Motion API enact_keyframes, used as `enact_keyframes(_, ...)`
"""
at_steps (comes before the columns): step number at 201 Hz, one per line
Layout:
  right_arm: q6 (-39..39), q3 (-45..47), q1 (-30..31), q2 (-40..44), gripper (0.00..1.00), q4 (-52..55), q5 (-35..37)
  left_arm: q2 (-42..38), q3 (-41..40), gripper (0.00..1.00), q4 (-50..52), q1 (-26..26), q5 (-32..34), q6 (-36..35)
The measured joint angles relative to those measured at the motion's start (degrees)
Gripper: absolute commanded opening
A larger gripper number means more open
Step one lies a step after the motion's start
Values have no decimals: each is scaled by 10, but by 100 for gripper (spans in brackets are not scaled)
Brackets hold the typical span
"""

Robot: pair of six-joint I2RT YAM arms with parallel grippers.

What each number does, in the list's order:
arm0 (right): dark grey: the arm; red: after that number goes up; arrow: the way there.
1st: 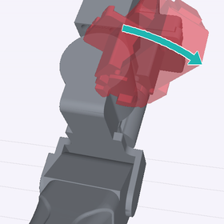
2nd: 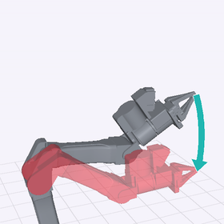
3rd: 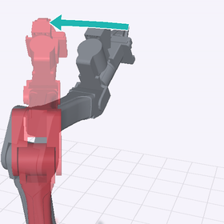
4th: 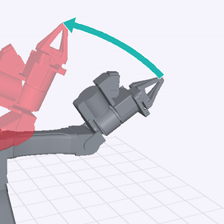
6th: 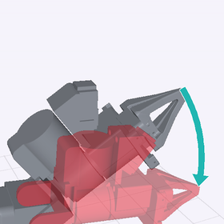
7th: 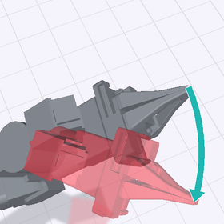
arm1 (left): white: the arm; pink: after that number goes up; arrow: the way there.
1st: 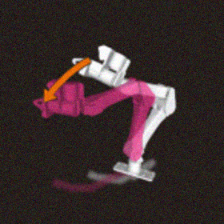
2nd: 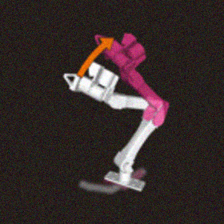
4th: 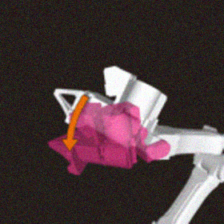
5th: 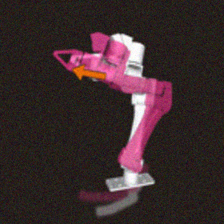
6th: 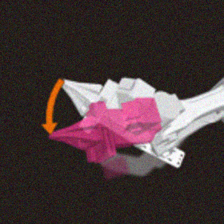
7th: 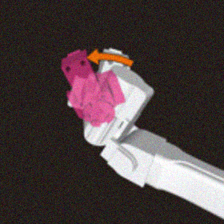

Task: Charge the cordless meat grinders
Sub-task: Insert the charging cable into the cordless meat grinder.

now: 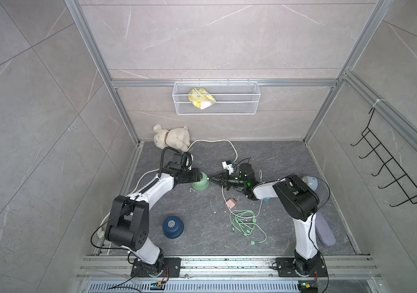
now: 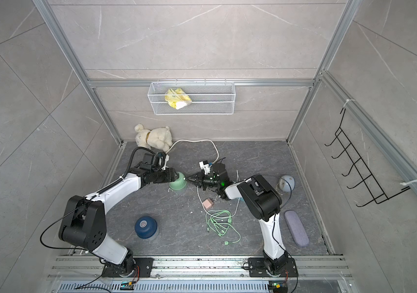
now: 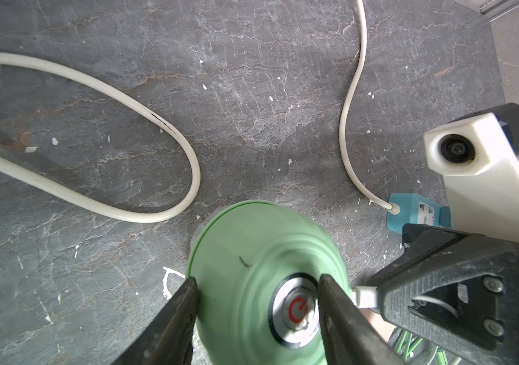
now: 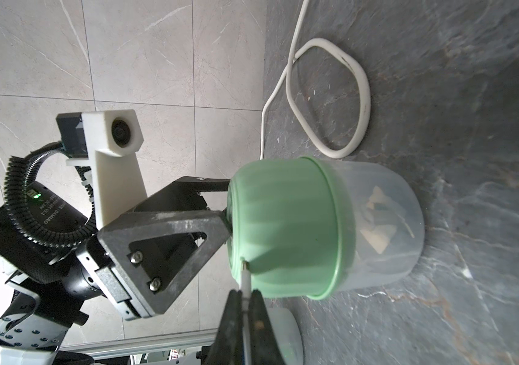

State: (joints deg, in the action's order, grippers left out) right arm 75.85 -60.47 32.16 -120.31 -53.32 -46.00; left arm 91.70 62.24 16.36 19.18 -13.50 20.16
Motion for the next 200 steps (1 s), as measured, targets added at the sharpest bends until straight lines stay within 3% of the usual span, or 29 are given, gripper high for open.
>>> enact_keyframes(200, 0, -19, 0, -8, 0, 23, -5, 0, -24, 59, -75, 27, 68, 34)
